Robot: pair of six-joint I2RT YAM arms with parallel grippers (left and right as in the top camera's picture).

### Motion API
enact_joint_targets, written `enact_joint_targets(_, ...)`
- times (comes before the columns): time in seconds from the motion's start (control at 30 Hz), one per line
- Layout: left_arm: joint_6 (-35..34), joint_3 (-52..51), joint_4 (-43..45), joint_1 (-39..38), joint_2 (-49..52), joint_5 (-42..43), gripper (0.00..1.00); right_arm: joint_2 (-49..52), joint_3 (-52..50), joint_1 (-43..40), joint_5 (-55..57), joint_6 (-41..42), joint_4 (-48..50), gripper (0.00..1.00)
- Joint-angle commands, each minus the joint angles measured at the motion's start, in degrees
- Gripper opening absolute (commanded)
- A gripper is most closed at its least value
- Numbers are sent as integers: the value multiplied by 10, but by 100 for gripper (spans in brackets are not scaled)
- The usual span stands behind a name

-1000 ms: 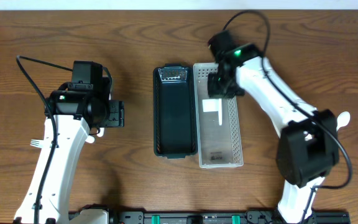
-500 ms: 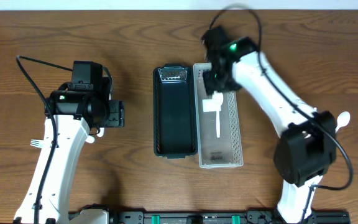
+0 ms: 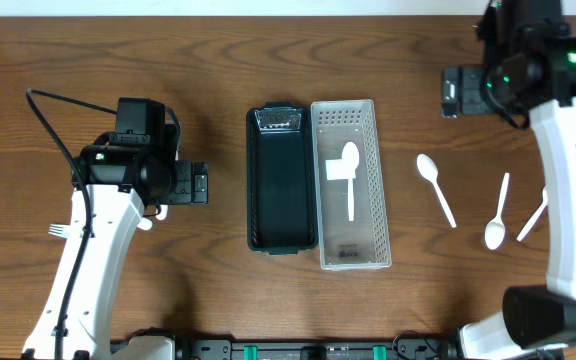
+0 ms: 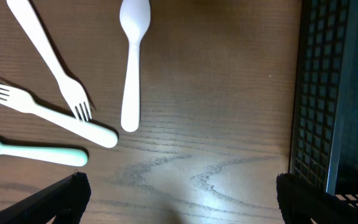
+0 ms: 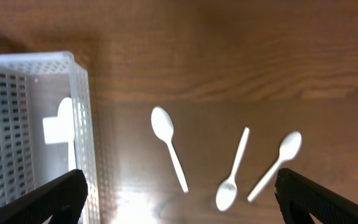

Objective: Pack container
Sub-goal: 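Move the right gripper back and grasp another white spoon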

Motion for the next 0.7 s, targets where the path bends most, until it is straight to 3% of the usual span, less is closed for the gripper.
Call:
enact_joint_targets(0.0,3,11,-1,-1,3,-7,98,-50,-18,-3,-1,-13,-23,99)
enact_joint_targets(0.13,3,11,3,-1,3,-7,98,-120,-89,2,-7,-13,-33,99)
enact_joint_targets(0.33,3,11,19,-1,3,-7,98,-236,-302,2,-7,-14,-17,99)
enact_joint_targets(0.5,3,11,25,-1,3,-7,98,-261,-461,2,-32,-75,92,99)
enact_joint_targets(0.67,3,11,27,-1,3,-7,98,-214,-519,-5,-40,-155,203,99)
